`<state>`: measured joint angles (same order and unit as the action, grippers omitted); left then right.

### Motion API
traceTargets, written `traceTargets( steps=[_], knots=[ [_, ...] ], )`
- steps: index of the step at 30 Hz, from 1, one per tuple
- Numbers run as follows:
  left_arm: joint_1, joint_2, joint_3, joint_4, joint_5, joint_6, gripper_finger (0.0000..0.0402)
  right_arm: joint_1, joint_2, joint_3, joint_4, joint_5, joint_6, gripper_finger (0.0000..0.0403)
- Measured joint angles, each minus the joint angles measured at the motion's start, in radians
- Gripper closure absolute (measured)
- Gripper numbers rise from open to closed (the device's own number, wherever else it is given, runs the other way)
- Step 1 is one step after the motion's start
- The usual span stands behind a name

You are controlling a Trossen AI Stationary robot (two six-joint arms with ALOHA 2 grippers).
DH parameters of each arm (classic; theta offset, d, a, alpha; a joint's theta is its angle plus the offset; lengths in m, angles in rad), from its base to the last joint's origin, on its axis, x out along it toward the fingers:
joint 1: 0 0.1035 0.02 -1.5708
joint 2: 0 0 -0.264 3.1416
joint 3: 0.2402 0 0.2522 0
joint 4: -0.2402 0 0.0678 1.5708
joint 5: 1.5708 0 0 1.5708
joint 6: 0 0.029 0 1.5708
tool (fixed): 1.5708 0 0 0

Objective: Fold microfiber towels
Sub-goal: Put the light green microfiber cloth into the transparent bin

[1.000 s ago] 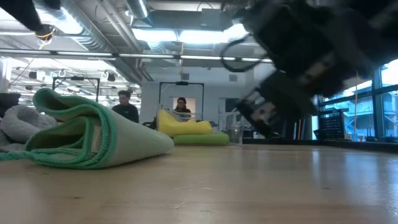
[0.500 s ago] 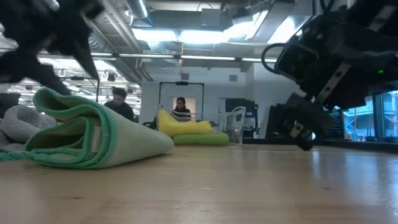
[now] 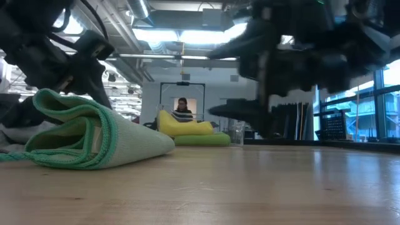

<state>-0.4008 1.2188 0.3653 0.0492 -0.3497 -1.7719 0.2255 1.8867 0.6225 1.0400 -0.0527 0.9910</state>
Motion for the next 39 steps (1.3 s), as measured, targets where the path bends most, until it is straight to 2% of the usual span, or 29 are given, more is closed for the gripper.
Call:
traceTargets(
  steps=[4, 6, 9, 15, 20, 25, 32, 35, 39],
  knots=[
    [0.004, 0.040, 0.000, 0.038, 0.042, 0.027, 0.0169, 0.027, 0.054, 0.145, -0.259, -0.003, 0.030, 0.0041],
    [0.004, 0.065, 0.000, 0.052, 0.061, 0.044, 0.0169, 0.040, 0.096, 0.195, -0.317, -0.032, 0.058, 0.0041],
    [0.004, 0.116, 0.000, 0.087, 0.068, 0.077, 0.0169, 0.048, 0.149, 0.247, -0.302, -0.045, 0.134, 0.0040],
    [0.006, 0.246, 0.004, 0.277, 0.071, 0.143, 0.0169, 0.009, 0.220, 0.316, -0.260, -0.012, 0.286, 0.0040],
    [0.007, 0.296, 0.005, 0.345, 0.085, 0.208, 0.0169, -0.020, 0.255, 0.328, -0.253, -0.011, 0.373, 0.0040],
    [0.006, 0.297, 0.003, 0.350, 0.081, 0.243, 0.0169, -0.014, 0.257, 0.310, -0.251, -0.109, 0.417, 0.0040],
    [0.005, 0.300, 0.000, 0.397, 0.075, 0.265, 0.0169, -0.030, 0.261, 0.299, -0.192, -0.425, 0.486, 0.0040],
    [0.005, 0.301, 0.000, 0.414, 0.069, 0.265, 0.0169, -0.025, 0.245, 0.299, -0.262, -0.444, 0.450, 0.0040],
    [-0.006, 0.302, -0.001, 0.424, 0.056, 0.265, 0.0169, -0.019, 0.232, 0.301, -0.340, -0.377, 0.403, 0.0040]
  ],
)
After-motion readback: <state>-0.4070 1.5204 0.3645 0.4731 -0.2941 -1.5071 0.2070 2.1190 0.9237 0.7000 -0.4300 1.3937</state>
